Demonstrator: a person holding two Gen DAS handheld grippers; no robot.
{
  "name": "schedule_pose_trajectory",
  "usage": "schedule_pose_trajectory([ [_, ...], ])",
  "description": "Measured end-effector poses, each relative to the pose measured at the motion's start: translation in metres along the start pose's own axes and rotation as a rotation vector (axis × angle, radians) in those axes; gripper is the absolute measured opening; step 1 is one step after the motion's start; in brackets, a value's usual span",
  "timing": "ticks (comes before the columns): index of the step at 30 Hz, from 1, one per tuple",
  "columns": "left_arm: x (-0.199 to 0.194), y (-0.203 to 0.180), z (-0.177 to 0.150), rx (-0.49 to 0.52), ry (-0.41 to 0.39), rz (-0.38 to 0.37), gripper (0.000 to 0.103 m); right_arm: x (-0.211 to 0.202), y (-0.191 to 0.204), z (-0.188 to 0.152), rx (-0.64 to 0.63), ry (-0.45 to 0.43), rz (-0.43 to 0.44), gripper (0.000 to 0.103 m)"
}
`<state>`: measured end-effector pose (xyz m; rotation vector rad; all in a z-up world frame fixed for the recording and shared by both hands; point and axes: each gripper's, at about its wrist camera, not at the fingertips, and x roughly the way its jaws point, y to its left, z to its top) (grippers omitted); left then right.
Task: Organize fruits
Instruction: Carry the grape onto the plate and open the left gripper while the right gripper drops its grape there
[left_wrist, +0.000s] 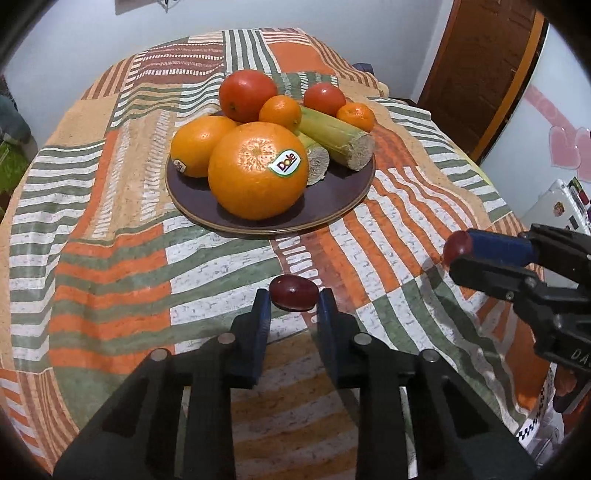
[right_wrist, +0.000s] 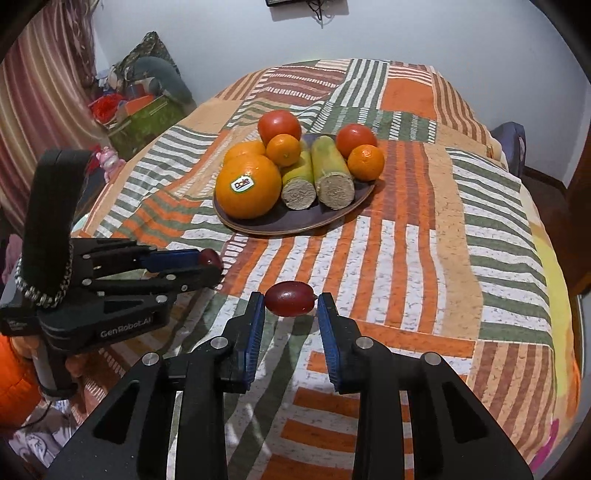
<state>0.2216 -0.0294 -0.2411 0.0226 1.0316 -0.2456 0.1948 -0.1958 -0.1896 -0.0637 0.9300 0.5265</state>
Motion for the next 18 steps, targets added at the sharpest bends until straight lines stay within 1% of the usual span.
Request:
schedule_pose_trajectory([
  [9, 0.007, -0.004, 0.008, 0.015, 0.003, 0.008, 0.027, -0.001, 0.0, -0.001, 0.004, 0.003, 0.005, 0.027],
  [14, 0.009, -0.003, 0.011, 0.013, -0.009, -0.005, 0.027, -0.001, -0.002, -0.001, 0.007, -0.001, 0.001, 0.027],
  [18, 0.003, -0.003, 0.012, 0.016, -0.031, -0.003, 0.026, -0.002, -0.004, 0.0, 0.01, -0.004, -0.002, 0.027],
])
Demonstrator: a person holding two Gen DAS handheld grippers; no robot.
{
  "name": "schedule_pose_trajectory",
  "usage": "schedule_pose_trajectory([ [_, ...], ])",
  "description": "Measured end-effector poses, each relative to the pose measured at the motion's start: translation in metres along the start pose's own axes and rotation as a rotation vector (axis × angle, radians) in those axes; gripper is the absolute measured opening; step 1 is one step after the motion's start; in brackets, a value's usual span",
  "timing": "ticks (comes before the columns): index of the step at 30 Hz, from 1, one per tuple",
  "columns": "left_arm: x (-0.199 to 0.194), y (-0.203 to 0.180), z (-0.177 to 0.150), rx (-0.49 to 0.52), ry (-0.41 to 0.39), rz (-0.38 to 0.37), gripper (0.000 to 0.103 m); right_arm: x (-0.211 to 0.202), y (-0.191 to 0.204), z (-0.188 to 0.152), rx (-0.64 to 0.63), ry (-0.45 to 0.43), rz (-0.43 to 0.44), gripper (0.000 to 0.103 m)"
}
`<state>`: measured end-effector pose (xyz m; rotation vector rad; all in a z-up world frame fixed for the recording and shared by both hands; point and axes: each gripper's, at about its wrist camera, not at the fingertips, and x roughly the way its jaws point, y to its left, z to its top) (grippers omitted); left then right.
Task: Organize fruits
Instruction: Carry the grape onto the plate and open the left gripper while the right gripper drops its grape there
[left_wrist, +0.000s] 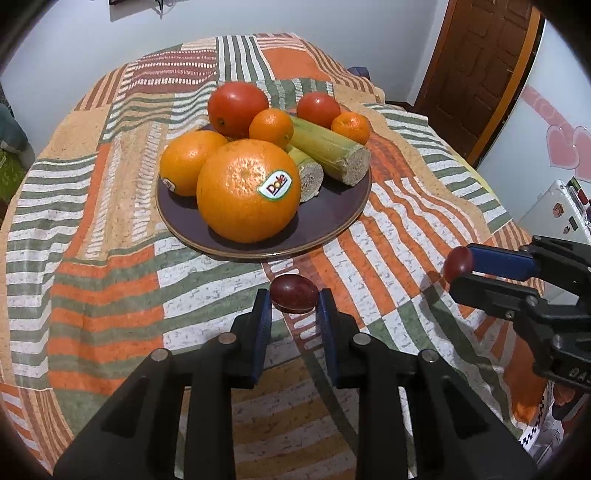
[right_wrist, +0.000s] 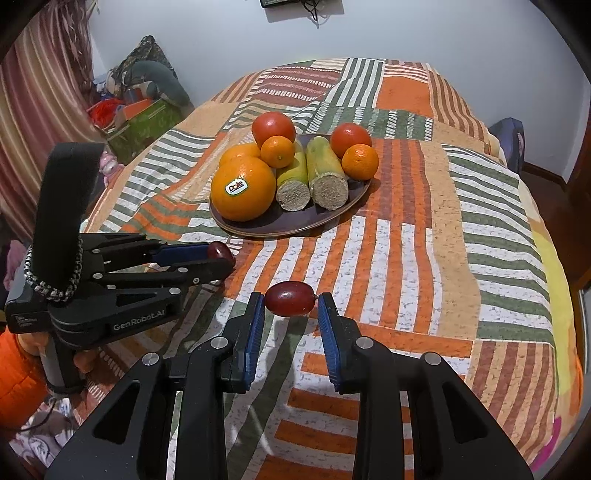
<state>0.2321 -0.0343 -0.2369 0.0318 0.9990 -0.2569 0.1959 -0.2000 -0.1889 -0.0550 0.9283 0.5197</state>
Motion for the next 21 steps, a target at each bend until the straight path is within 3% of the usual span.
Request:
schedule_pose_trajectory([
  [12, -0.043, 0.019, 0.026, -0.02, -0.119, 0.032, 0.026, 0.004, 0.0, 0.029, -0.017, -0.046, 0.009, 0.027],
  [21, -0.043, 0.032, 0.065, -0.027, -0.174, 0.042, 0.026, 0.016, 0.004, 0.07, -0.057, -0.106, 0.005, 0.027],
])
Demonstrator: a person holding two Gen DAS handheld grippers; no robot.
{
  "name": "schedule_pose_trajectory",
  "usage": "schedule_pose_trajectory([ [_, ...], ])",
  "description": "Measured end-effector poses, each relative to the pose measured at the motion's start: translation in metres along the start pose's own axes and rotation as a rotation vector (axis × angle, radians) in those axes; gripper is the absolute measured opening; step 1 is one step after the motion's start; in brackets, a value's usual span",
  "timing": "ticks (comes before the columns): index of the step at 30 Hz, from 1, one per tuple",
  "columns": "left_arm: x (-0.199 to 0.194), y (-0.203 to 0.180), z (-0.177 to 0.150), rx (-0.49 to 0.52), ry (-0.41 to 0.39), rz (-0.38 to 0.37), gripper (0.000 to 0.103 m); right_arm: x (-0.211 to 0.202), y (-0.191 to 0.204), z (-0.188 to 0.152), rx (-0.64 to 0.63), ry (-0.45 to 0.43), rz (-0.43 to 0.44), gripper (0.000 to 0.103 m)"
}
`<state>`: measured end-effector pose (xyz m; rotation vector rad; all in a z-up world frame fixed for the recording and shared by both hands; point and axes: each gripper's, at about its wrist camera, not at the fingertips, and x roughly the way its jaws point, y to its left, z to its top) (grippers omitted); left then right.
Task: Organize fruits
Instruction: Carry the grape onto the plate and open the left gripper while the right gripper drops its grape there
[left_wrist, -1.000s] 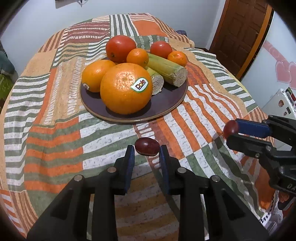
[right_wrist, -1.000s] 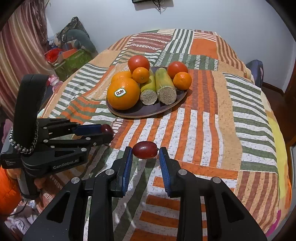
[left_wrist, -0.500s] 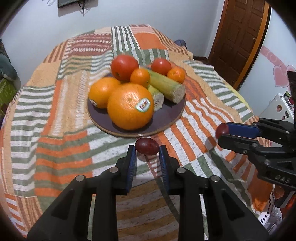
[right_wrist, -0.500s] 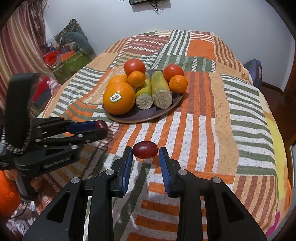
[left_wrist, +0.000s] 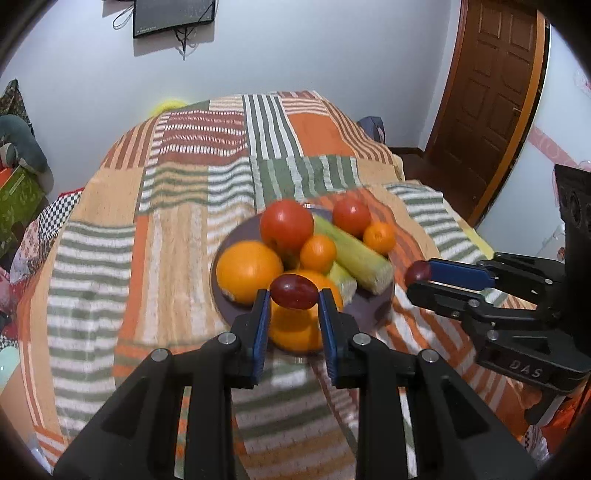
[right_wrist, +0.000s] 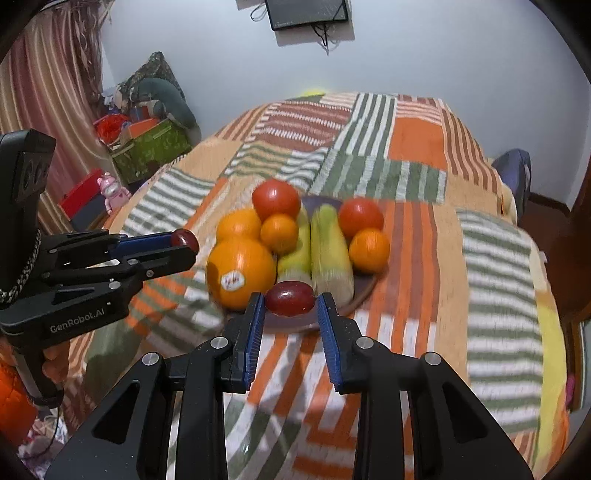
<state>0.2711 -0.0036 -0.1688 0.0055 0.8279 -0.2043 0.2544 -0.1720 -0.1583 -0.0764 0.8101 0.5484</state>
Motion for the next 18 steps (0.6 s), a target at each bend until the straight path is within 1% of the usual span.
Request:
schedule_pose_trajectory([
  [4, 0.014, 0.002, 0.013, -0.006, -0.001, 0.004, 0.026, 0.015, -0.004, 0.016, -0.008, -0.005, -0.001, 0.027],
  [8, 0.031, 0.005, 0.02, -0.017, 0.012, 0.002, 0.026, 0.034, -0.004, 0.025, -0.019, 0.007, -0.002, 0.027],
  [14, 0.048, 0.005, 0.023, -0.016, 0.027, -0.012, 0.026, 0.051, -0.005, 0.022, -0.039, 0.048, -0.001, 0.027],
  [18, 0.051, 0.006, 0.019, -0.024, 0.038, -0.019, 0.026, 0.05, -0.007, 0.021, -0.049, 0.042, -0.008, 0.028],
])
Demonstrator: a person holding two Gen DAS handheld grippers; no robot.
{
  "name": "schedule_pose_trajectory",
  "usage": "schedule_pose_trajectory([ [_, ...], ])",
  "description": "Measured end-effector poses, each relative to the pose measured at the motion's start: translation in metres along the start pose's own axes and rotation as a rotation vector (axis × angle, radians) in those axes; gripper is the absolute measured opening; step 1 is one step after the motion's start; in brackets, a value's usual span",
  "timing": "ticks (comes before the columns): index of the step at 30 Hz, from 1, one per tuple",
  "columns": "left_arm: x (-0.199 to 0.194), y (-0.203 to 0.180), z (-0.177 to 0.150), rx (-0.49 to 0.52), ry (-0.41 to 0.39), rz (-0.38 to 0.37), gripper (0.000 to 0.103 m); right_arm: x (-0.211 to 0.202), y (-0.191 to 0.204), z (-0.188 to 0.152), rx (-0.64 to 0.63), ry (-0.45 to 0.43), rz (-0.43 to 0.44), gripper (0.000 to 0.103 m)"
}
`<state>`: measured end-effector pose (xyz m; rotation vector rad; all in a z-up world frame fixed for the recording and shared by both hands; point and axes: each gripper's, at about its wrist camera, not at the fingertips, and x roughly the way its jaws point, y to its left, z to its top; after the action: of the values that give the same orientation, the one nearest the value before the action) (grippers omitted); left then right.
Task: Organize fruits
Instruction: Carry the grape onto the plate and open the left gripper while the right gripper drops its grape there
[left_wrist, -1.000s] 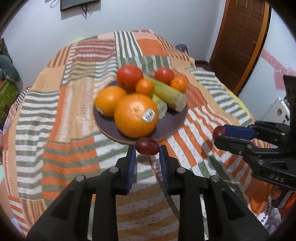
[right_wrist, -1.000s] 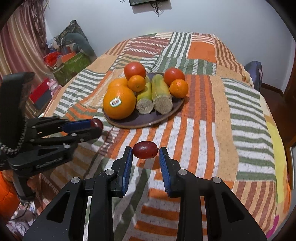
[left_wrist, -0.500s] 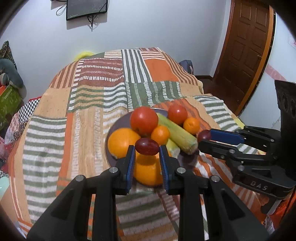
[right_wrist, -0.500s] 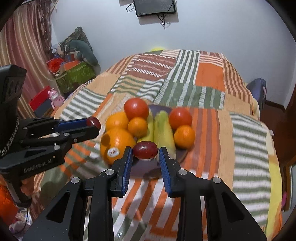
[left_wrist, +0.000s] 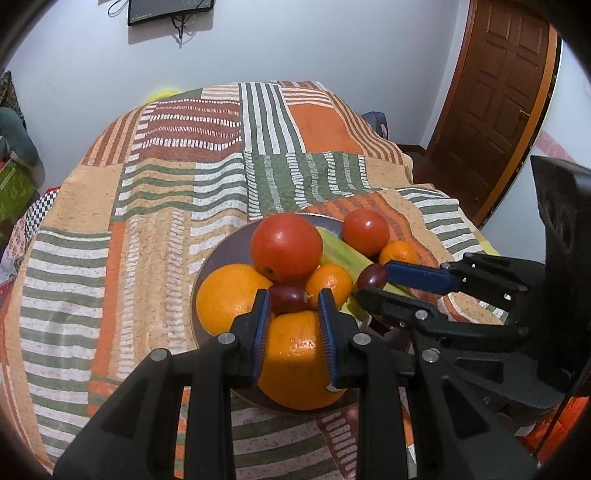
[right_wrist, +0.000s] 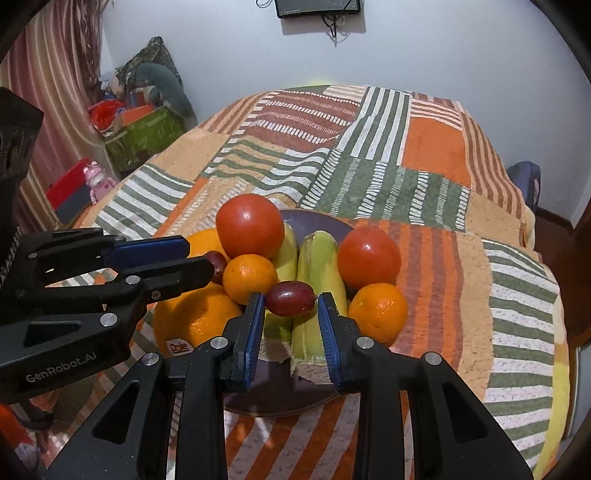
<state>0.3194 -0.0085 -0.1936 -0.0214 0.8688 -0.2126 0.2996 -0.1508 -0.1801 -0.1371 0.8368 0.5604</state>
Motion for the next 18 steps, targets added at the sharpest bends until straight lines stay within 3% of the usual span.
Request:
schedule_pose_trajectory([
  [4, -0.007, -0.001, -0.003, -0.005, -0.007, 0.005, 0.026, -0.004, -0.002, 0.001, 0.013, 0.001, 0.01, 0.042],
  [10, -0.047, -0.008, 0.001, -0.002, -0.085, 0.046, 0.026, -0.025, 0.0, 0.006, 0.012, -0.038, -0.006, 0.043],
  [18, -0.141, -0.028, 0.007, -0.01, -0.265, 0.055, 0.026, -0.118, 0.019, 0.017, -0.006, -0.215, -0.033, 0.043],
])
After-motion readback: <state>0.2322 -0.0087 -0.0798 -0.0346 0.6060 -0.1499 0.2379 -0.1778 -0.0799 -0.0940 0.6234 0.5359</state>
